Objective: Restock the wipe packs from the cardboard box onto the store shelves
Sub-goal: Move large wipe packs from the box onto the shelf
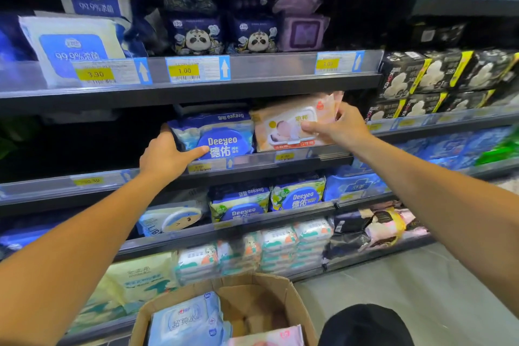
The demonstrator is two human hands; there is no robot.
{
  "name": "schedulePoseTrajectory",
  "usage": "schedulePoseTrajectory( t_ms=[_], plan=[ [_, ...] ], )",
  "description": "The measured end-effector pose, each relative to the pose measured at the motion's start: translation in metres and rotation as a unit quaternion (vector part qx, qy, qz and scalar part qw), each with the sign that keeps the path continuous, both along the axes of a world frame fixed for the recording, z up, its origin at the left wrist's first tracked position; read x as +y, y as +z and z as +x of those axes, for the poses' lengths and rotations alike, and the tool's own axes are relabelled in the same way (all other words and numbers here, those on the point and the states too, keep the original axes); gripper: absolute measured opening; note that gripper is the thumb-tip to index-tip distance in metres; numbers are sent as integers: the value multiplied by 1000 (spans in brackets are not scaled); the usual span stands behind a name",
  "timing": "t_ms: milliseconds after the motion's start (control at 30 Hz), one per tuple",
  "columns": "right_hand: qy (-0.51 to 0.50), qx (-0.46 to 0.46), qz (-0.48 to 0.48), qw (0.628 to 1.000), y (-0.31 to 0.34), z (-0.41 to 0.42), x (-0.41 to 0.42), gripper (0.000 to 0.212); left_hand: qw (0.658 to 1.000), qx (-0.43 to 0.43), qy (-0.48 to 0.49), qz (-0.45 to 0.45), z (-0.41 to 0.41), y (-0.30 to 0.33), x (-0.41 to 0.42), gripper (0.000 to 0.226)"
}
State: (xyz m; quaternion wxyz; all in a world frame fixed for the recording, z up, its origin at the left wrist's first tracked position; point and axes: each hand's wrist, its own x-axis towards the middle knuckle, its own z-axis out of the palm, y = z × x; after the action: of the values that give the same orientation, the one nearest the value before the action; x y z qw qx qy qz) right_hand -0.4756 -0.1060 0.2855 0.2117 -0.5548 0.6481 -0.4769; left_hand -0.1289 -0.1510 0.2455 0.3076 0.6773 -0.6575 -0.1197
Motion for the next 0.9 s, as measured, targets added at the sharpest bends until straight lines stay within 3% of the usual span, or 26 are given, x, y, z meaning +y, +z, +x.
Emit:
schedulePoseTrajectory(
  t_ms=[167,400,533,633,700,800,900],
  plan=[
    [-43,151,-81,984,-7,-5,-8,44,1000,-2,3,-4,0,0,2,64],
    [-49,131,-125,982,-15,-5,-10,46,1000,2,-2,-1,1,0,-1,66],
    [-71,186,-101,975,-27,-6,-6,47,1000,-2,-4,-1,2,-1,1,66],
    [-129,205,-33,970,-33,-2,-2,82,1000,0,-8,1,1,0,2,66],
    [-152,155,55,975,-33,-3,0,110,1000,-3,-5,1,1,1,3,66],
    [-124,162,171,964,-30,-3,-1,123,1000,-18,6,0,-2,3,6,69],
    [-100,191,175,961,-35,7,-17,133,1000,-24,8,0,-1,3,4,71]
  ],
)
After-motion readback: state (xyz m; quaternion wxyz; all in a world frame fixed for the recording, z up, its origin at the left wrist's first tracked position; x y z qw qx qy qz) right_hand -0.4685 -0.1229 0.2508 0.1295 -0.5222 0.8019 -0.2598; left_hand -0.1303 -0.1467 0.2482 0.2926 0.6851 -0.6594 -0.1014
